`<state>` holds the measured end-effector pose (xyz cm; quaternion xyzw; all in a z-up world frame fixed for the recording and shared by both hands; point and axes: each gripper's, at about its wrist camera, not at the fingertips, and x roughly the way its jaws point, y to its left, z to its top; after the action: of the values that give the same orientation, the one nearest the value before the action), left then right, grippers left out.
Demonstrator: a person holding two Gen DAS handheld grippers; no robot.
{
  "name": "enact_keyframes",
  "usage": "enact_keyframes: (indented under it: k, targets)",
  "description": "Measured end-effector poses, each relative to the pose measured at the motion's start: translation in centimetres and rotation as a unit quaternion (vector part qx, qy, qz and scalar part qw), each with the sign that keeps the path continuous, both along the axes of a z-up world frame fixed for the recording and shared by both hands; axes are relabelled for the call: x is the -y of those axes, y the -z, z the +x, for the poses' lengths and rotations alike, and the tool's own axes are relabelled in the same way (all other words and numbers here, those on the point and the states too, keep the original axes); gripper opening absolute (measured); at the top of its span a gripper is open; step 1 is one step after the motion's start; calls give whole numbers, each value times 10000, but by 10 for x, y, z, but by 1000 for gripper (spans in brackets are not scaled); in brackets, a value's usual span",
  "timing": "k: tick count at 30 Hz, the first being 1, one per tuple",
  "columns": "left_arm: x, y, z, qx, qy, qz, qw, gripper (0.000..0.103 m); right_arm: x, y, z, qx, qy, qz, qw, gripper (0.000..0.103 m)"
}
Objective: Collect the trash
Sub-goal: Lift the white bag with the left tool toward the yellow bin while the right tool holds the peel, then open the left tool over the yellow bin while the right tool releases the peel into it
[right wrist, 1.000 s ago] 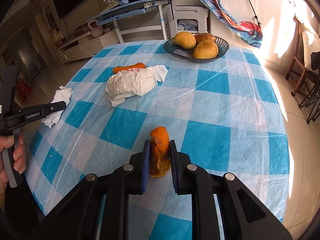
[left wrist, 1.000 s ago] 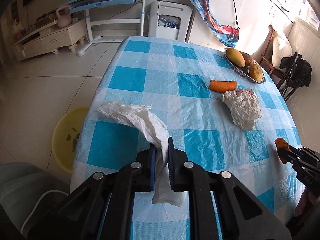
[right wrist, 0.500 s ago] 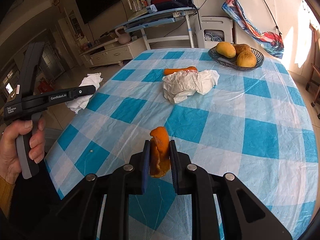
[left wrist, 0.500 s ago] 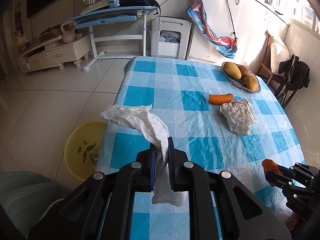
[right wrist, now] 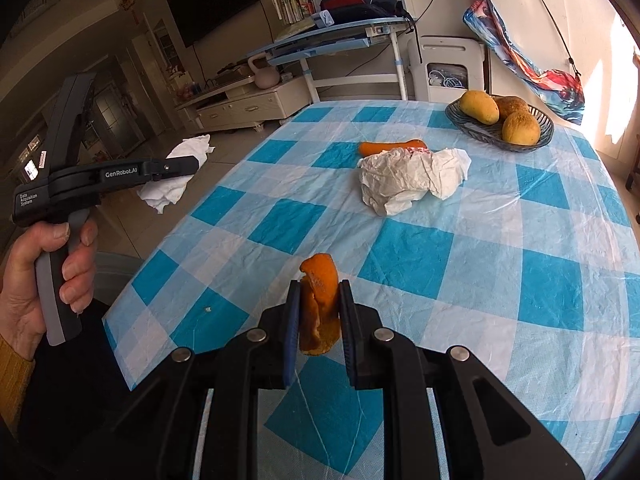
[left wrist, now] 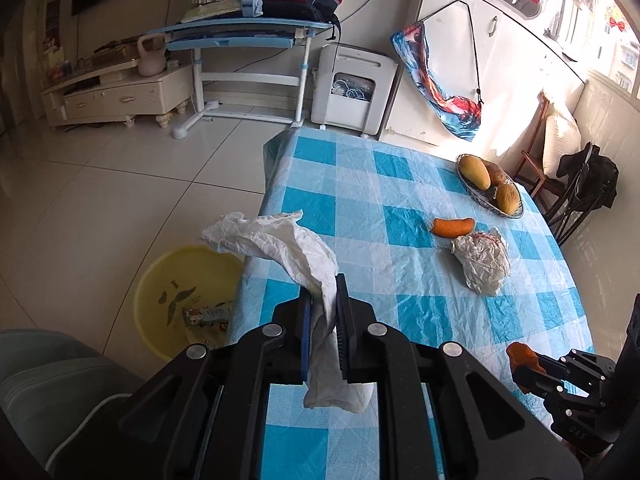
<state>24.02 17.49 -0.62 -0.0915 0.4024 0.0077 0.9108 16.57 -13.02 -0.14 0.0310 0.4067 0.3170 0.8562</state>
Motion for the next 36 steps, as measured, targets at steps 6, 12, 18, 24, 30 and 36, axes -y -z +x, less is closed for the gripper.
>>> enact_keyframes:
  k: [6, 12, 18, 24, 30, 36]
  targets:
    - [-53, -12, 1, 55, -449, -458, 9979, 11, -22, 0, 6, -25, -273, 100, 9996, 19]
    - [-84, -11, 17, -100, -724, -519, 9960, 11, -52, -1, 16, -68, -518, 244, 9983, 19]
    - [-134, 24, 51, -832, -1203, -663, 9870, 12, -107, -12, 31, -32, -891, 453, 9950, 19]
    - [-177, 46, 66, -1076, -1894, -660, 9737, 47, -169, -25, 45, 49, -1324, 535, 9897, 20]
    - [-193, 21, 51, -536, -2304, -591, 9698, 68, -222, -21, 59, -18, -1548, 498, 9867, 20]
    - [-200, -13, 33, 141, -2798, -371, 9592, 79, -260, -10, 73, -99, -1635, 338, 9859, 20]
